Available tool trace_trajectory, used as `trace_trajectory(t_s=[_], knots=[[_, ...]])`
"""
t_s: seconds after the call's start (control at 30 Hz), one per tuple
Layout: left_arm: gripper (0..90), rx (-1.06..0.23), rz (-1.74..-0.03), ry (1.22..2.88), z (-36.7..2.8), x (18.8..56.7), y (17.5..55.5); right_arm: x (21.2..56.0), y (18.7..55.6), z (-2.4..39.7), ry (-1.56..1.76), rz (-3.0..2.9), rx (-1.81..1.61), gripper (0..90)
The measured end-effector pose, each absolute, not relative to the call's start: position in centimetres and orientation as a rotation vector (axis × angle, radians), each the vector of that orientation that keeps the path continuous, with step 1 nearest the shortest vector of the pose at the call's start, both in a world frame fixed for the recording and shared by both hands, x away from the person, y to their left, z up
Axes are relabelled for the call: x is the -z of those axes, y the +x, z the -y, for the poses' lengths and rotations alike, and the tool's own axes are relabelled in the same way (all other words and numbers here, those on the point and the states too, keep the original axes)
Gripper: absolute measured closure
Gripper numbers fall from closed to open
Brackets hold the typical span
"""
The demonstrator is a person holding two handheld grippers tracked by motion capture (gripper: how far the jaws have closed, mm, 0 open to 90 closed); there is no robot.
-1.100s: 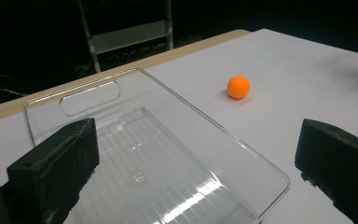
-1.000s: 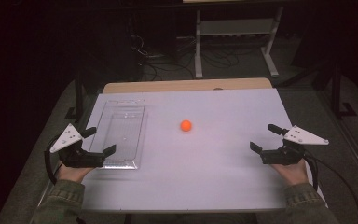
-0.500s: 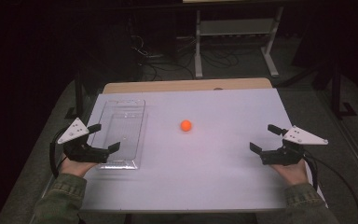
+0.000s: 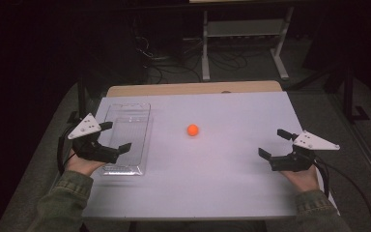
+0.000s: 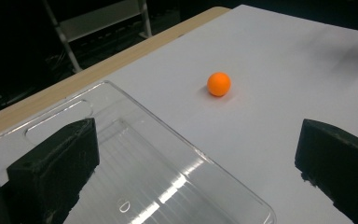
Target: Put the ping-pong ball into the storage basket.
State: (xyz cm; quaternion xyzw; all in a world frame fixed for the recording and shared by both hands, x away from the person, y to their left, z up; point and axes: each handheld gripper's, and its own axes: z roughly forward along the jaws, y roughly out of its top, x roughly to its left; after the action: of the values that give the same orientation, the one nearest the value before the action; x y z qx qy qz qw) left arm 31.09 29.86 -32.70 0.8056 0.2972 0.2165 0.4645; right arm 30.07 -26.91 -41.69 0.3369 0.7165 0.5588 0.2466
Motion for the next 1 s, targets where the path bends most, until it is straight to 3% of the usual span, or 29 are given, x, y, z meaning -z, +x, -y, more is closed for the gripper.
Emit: trace_trajectory(t_s=[1.0], knots=[[0.0, -0.495, -0.656, 2.091, -26.8, 31.0, 34.3, 41.9, 29.9, 26.7, 0.902, -1.978, -1.516, 0.0]])
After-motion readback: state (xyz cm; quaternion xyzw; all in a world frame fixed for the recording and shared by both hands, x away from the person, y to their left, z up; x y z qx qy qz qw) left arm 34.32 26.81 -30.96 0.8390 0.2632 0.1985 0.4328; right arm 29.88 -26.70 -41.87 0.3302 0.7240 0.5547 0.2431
